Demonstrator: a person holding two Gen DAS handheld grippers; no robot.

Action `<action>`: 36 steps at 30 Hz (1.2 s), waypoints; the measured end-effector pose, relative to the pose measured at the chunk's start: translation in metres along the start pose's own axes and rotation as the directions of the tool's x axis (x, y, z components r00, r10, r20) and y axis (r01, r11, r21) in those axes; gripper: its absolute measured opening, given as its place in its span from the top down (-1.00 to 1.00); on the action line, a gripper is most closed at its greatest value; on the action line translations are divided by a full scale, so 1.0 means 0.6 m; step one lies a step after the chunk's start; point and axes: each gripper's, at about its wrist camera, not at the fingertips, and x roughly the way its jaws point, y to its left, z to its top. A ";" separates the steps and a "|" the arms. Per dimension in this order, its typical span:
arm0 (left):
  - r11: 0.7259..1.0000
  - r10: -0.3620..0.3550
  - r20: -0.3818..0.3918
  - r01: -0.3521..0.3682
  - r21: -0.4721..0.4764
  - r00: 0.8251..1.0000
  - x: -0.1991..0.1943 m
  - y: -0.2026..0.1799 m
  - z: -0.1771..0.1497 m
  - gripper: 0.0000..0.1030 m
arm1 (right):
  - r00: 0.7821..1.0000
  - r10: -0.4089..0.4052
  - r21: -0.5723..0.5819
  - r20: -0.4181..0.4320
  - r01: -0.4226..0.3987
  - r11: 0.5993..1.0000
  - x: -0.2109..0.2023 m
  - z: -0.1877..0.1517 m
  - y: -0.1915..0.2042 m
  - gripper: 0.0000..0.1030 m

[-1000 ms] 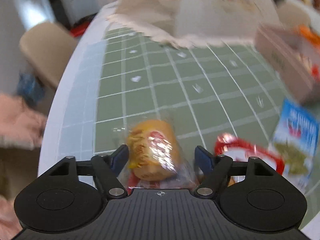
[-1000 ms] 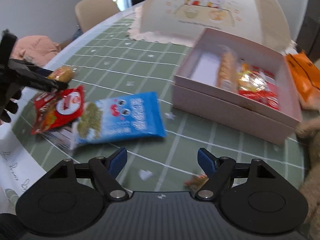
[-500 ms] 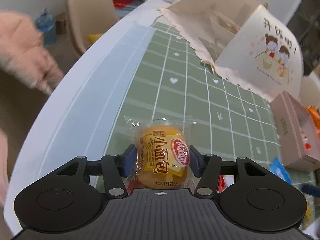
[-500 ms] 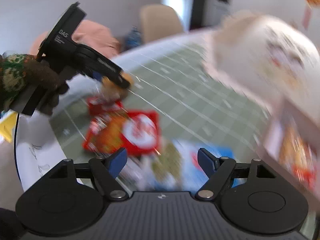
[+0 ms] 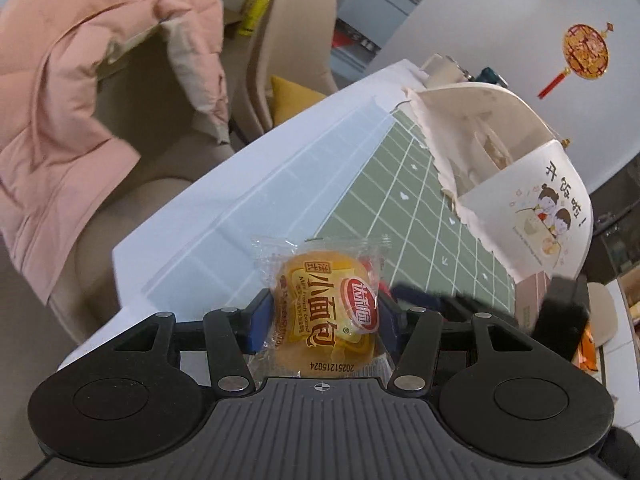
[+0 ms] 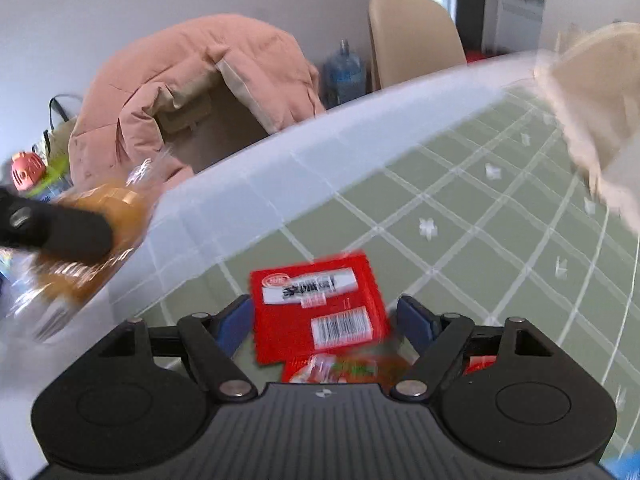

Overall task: Organize snacks
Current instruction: 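Grasp the round yellow cake pack with the left tool, then drop the cake pack into the pink box while the right tool drops a red pack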

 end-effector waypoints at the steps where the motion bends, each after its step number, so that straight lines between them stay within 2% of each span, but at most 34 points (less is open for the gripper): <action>1: 1.000 0.003 0.002 -0.003 -0.004 1.000 -0.003 0.003 -0.005 -0.14 | 1.000 -0.010 -0.054 -0.018 0.009 0.998 0.000 0.003 0.010 -0.26; 2: 1.000 0.009 0.003 -0.009 -0.007 1.000 -0.005 0.005 -0.007 -0.14 | 0.999 -0.022 -0.107 -0.032 0.019 0.994 -0.005 0.004 0.020 -0.08; 4: 1.000 0.017 -0.004 -0.017 -0.009 1.000 -0.002 0.004 -0.013 -0.14 | 0.999 -0.006 -0.134 -0.042 0.000 0.991 -0.035 -0.002 0.027 -0.04; 6: 1.000 0.001 -0.027 -0.001 -0.005 1.000 0.005 -0.005 -0.022 -0.14 | 1.000 0.019 -0.117 -0.017 -0.021 0.993 -0.088 -0.021 0.018 -0.04; 8: 0.999 -0.025 -0.065 0.027 0.027 0.998 0.018 -0.025 -0.034 -0.14 | 1.000 0.002 -0.082 0.005 -0.001 0.997 -0.143 -0.046 -0.001 -0.04; 11: 0.988 -0.082 -0.164 0.101 0.116 0.983 0.051 -0.084 -0.064 -0.14 | 0.997 -0.079 0.003 0.020 0.079 0.997 -0.226 -0.099 -0.044 -0.04; 13: 0.969 -0.123 -0.251 0.171 0.179 0.960 0.074 -0.132 -0.089 -0.14 | 0.985 -0.172 0.060 0.006 0.172 0.983 -0.274 -0.135 -0.073 -0.04; 15: 0.931 -0.167 -0.339 0.261 0.253 0.926 0.093 -0.189 -0.118 -0.14 | 0.960 -0.279 0.111 -0.013 0.279 0.954 -0.327 -0.176 -0.101 -0.05; 17: 0.877 -0.212 -0.415 0.360 0.320 0.885 0.103 -0.255 -0.143 -0.14 | 0.925 -0.379 0.160 -0.027 0.378 0.912 -0.379 -0.213 -0.125 -0.05; 19: 0.802 -0.268 -0.466 0.463 0.377 0.843 0.101 -0.324 -0.152 -0.14 | 0.890 -0.454 0.214 -0.037 0.451 0.866 -0.429 -0.240 -0.144 -0.05; 20: 0.765 -0.296 -0.473 0.502 0.403 0.830 0.096 -0.359 -0.149 -0.14 | 0.872 -0.487 0.245 -0.037 0.481 0.842 -0.456 -0.252 -0.153 -0.05; 23: 0.659 -0.383 -0.437 0.572 0.488 0.814 0.072 -0.461 -0.117 -0.14 | 0.828 -0.561 0.329 -0.015 0.534 0.779 -0.527 -0.277 -0.169 -0.07; 24: 0.638 -0.414 -0.416 0.585 0.501 0.809 0.067 -0.493 -0.102 -0.14 | 0.819 -0.574 0.357 -0.004 0.537 0.764 -0.546 -0.282 -0.174 -0.07; 25: 0.629 -0.440 -0.398 0.593 0.503 0.805 0.065 -0.519 -0.086 -0.15 | 0.812 -0.584 0.385 0.008 0.537 0.751 -0.559 -0.285 -0.176 -0.08; 27: 0.623 -0.479 -0.355 0.596 0.507 0.803 0.072 -0.570 -0.060 -0.15 | 0.803 -0.595 0.438 0.029 0.525 0.730 -0.580 -0.289 -0.185 -0.08; 29: 0.638 -0.491 -0.312 0.579 0.508 0.813 0.084 -0.610 -0.041 -0.15 | 0.792 -0.609 0.474 0.037 0.523 0.709 -0.591 -0.289 -0.195 -0.08; 30: 0.646 -0.499 -0.301 0.581 0.496 0.812 0.096 -0.630 -0.032 -0.15 | 0.786 -0.617 0.485 0.039 0.525 0.699 -0.597 -0.291 -0.200 -0.08; 32: 0.657 -0.524 -0.300 0.603 0.453 0.797 0.128 -0.654 -0.019 -0.15 | 0.776 -0.629 0.495 0.043 0.530 0.688 -0.601 -0.289 -0.203 -0.08; 33: 0.671 -0.509 -0.311 0.596 0.441 0.803 0.153 -0.666 -0.018 -0.14 | 0.773 -0.633 0.496 0.045 0.533 0.685 -0.607 -0.290 -0.205 -0.08; 34: 0.687 -0.472 -0.331 0.576 0.443 0.817 0.180 -0.678 -0.021 -0.14 | 0.774 -0.632 0.500 0.048 0.529 0.686 -0.605 -0.288 -0.206 -0.08; 36: 0.700 -0.445 -0.330 0.553 0.451 0.832 0.211 -0.682 -0.027 -0.14 | 0.771 -0.635 0.503 0.054 0.528 0.684 -0.607 -0.286 -0.209 -0.09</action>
